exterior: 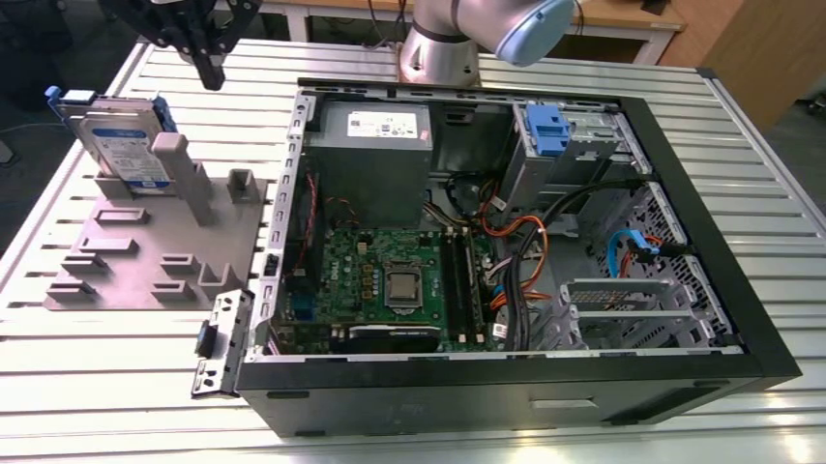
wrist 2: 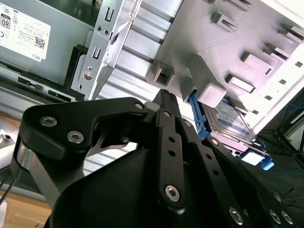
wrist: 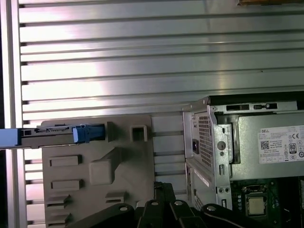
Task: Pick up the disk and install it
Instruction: 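Reach for the disk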
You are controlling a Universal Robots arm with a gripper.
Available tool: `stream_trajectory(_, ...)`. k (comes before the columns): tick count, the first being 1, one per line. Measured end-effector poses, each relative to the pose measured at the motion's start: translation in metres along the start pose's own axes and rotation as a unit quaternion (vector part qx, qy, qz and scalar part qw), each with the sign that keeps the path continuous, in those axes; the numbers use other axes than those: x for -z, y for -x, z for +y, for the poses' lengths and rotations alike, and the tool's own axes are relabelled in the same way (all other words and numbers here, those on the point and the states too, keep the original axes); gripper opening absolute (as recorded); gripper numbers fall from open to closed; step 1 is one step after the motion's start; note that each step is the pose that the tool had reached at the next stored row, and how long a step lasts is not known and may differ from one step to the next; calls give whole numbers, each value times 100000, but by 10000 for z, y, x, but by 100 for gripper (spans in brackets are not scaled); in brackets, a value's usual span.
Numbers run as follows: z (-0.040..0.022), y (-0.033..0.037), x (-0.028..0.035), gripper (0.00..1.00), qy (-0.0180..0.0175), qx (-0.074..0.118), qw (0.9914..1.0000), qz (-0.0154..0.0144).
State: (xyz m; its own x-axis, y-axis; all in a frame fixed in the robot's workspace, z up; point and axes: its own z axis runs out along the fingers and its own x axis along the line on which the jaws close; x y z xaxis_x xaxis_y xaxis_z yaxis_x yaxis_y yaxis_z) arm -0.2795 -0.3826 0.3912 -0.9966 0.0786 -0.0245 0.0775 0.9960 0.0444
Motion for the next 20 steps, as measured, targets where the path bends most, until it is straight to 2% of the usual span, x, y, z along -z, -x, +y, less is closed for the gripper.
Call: stream_trajectory(20, -10, -118, -6, 11, 0, 0, 100000, 2)
